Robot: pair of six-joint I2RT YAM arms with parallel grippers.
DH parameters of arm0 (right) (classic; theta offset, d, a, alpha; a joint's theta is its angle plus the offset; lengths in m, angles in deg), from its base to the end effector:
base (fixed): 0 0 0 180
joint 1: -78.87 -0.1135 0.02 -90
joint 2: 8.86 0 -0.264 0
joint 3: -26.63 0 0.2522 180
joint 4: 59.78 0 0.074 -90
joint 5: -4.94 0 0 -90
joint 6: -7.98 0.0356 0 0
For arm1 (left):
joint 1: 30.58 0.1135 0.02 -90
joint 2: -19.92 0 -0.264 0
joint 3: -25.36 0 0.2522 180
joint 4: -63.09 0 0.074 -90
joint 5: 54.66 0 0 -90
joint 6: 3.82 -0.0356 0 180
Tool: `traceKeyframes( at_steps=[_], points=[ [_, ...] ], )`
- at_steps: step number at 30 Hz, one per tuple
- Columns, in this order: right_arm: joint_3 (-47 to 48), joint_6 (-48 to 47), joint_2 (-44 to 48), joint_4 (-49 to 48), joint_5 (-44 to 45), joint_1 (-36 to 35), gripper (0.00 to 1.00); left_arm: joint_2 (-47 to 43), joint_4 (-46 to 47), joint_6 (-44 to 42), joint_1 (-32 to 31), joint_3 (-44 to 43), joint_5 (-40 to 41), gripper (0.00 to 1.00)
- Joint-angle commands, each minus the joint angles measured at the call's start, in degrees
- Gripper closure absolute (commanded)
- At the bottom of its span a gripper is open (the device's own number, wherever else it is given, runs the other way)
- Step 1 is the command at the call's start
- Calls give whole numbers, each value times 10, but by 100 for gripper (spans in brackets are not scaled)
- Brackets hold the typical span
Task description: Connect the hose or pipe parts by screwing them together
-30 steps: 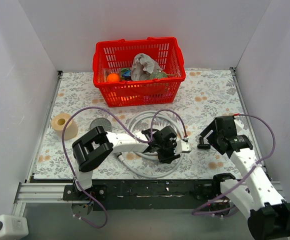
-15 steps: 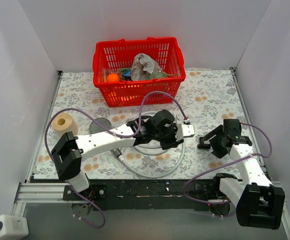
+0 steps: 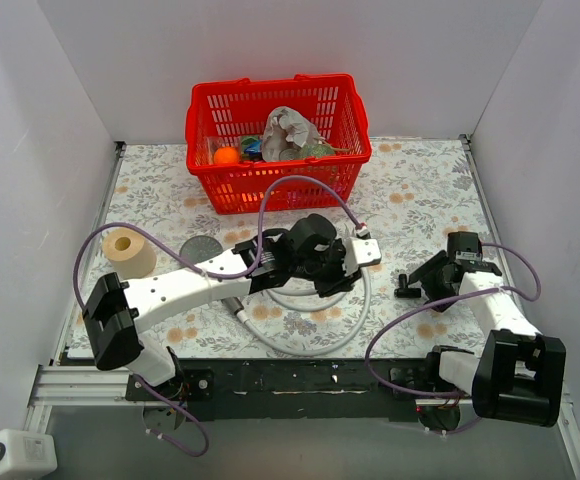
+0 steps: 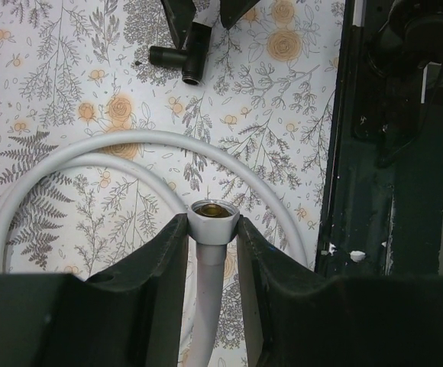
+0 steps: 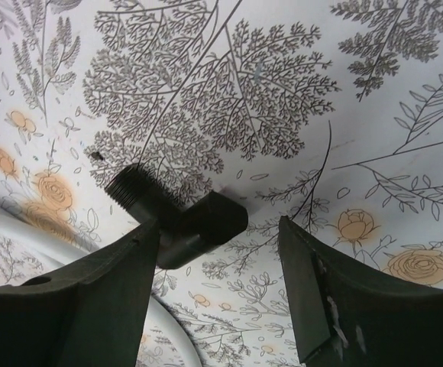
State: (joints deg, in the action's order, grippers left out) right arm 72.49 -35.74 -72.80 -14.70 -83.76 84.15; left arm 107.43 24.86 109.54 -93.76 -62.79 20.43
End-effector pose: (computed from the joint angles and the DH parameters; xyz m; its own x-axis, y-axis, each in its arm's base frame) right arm 0.1924 -0.0186 0.1746 -0.5402 0.7755 -0.3267 0.7128 0.6280 0.3123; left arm 0.1482 -0.3135 0.3139 -0.6311 0.3990 -0.6652 0.7670 0.4491 -0.4583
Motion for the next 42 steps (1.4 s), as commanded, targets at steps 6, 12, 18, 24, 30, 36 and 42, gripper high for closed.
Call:
traceKeyframes(
  at_steps=[6,12,18,24,30,36,42],
  points=[
    [-1,-6,-52,-40,-47,62,39,-153,92,37,10,46,-28,100],
    [-4,20,-84,-63,-83,67,43,-172,103,39,11,79,-23,100],
    [-12,53,-125,-82,-130,67,43,-183,112,25,11,93,-28,100],
    [-27,67,-152,-102,-172,70,44,-212,148,10,10,122,-18,100],
    [-30,51,-200,-92,-198,70,37,-222,165,-3,10,130,-18,100],
    [-26,40,-213,-71,-196,70,29,-220,172,-6,11,132,-24,100],
    [-24,40,-224,-57,-196,70,34,-224,175,-19,10,137,-29,100]
  ],
)
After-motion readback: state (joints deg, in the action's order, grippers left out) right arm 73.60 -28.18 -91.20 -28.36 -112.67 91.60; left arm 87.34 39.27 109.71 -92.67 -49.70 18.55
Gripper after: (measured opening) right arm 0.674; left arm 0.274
